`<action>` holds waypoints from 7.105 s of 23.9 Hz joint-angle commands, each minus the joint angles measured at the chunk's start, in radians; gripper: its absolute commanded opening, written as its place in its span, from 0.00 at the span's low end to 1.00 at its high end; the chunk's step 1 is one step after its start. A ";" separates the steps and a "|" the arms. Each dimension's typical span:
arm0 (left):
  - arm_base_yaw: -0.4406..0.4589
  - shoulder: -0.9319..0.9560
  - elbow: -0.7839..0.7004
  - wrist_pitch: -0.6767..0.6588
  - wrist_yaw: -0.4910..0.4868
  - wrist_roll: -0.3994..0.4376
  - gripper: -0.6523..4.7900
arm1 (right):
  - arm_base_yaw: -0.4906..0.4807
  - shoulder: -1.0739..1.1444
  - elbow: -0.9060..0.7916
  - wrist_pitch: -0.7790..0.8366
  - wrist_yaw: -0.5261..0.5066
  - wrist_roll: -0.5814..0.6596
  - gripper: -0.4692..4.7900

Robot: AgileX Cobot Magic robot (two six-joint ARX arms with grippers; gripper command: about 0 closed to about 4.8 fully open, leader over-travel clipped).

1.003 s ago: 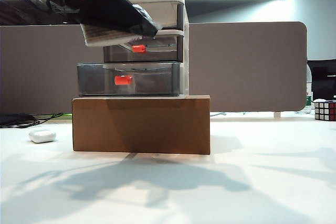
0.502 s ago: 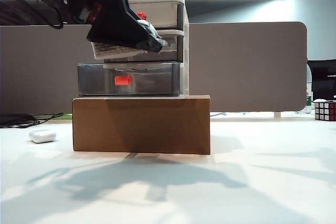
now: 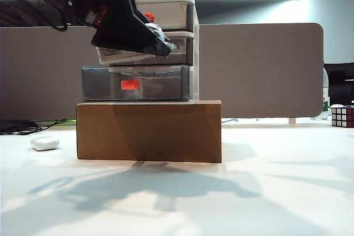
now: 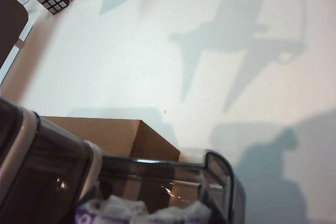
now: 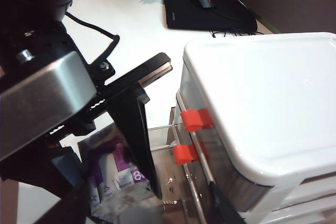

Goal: Open the third layer of the drawer on the table, pick up a pack of napkins on the table and put it in, and finally close the drawer.

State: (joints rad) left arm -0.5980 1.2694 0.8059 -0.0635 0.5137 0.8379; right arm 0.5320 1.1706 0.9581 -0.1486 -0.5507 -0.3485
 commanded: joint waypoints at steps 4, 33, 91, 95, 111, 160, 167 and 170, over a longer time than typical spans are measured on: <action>0.002 -0.003 0.004 0.014 0.002 0.001 0.55 | 0.000 -0.004 0.006 0.009 -0.006 0.005 0.67; -0.004 -0.300 0.003 -0.400 0.050 -0.201 0.11 | 0.000 -0.012 0.006 0.109 -0.031 0.009 0.07; 0.084 -0.079 -0.014 -0.156 -0.173 -0.180 0.11 | -0.001 0.126 0.106 0.146 -0.002 0.080 0.07; 0.084 -0.298 -0.061 -0.269 -0.182 -0.200 0.11 | -0.001 0.027 0.095 0.010 0.089 0.016 0.07; 0.076 -1.250 -0.647 -0.002 -0.573 -0.813 0.11 | 0.000 -0.793 -0.565 -0.007 0.531 0.407 0.07; 0.758 -1.267 -0.798 0.160 -0.239 -0.828 0.11 | -0.585 -1.144 -0.958 0.122 0.231 0.401 0.08; 0.758 -1.267 -0.798 0.161 -0.240 -0.827 0.11 | -0.586 -1.144 -0.958 0.122 0.234 0.401 0.08; 0.758 -1.267 -0.798 0.161 -0.240 -0.827 0.11 | -0.586 -1.144 -0.958 0.122 0.234 0.401 0.08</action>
State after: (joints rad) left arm 0.1600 0.0021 0.0013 0.0902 0.2703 0.0097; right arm -0.0536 0.0269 0.0074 -0.0425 -0.3161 0.0486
